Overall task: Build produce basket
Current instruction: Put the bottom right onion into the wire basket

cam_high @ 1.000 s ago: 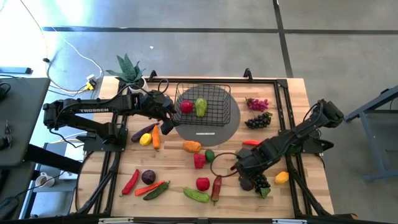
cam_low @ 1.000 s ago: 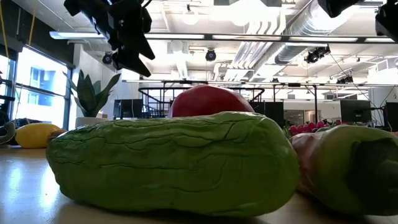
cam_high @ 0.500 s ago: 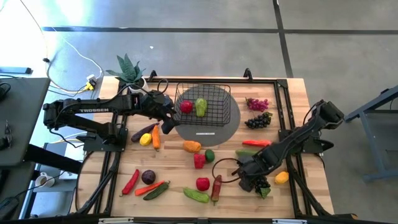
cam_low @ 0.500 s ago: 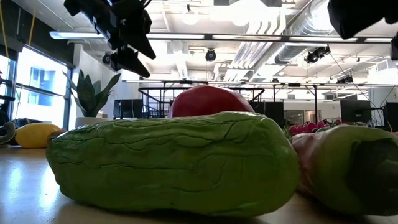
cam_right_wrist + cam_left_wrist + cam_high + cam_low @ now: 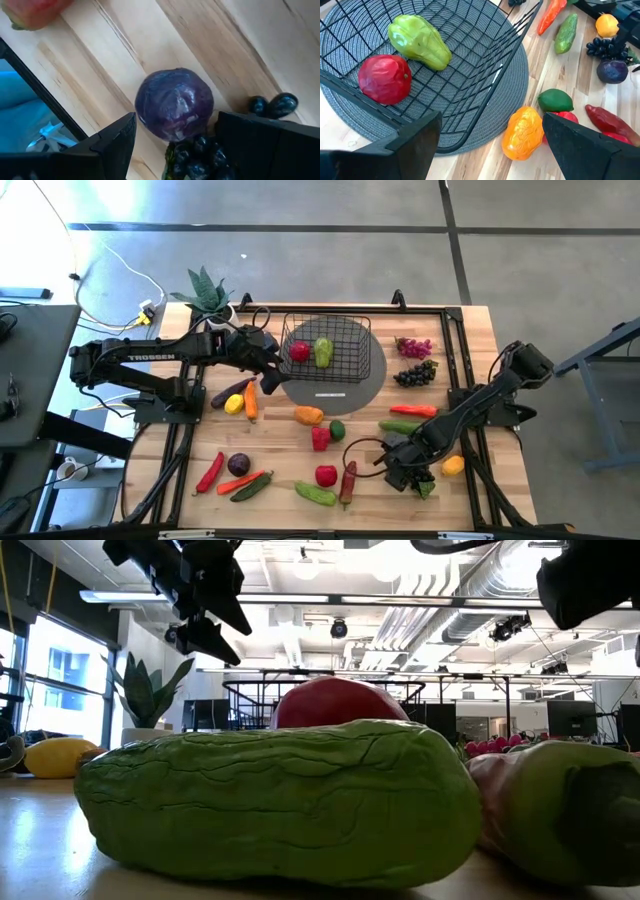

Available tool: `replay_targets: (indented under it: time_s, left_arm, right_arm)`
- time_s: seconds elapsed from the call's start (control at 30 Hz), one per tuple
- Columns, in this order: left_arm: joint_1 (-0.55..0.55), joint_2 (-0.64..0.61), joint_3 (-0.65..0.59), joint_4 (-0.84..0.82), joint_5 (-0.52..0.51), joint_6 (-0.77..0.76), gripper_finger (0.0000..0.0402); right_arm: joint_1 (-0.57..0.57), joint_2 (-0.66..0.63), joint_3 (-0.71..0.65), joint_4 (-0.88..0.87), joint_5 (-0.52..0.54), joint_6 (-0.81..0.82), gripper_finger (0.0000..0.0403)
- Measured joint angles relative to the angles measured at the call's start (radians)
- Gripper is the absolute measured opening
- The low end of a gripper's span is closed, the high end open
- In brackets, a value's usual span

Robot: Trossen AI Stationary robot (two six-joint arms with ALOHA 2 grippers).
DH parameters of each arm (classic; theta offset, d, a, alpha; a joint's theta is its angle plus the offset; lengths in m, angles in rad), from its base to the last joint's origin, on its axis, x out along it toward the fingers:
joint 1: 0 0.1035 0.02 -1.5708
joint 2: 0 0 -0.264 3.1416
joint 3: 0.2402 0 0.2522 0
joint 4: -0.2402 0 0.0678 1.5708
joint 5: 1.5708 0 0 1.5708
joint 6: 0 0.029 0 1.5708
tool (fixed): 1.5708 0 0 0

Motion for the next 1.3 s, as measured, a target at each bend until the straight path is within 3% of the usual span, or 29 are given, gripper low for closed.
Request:
replay_targets:
  time_s: [0.7, 0.8, 1.07, 1.3]
  left_arm:
    - [0.000, 0.000, 0.000, 0.000, 0.000, -0.010, 0.0337]
    - [0.000, 0.000, 0.000, 0.000, 0.000, -0.008, 0.0337]
    - [0.000, 0.000, 0.000, 0.000, -0.001, 0.010, 0.0337]
    - [0.000, 0.000, 0.000, 0.000, -0.001, 0.027, 0.0337]
  right_arm:
    - [-0.007, 0.158, 0.008, 0.057, -0.063, -0.030, 0.0261]
    - [-0.020, 0.165, 0.008, 0.058, -0.089, -0.021, 0.0243]
    - [-0.033, 0.166, 0.007, 0.060, -0.102, 0.042, 0.0149]
    - [-0.035, 0.167, 0.007, 0.061, -0.107, 0.110, 0.0127]
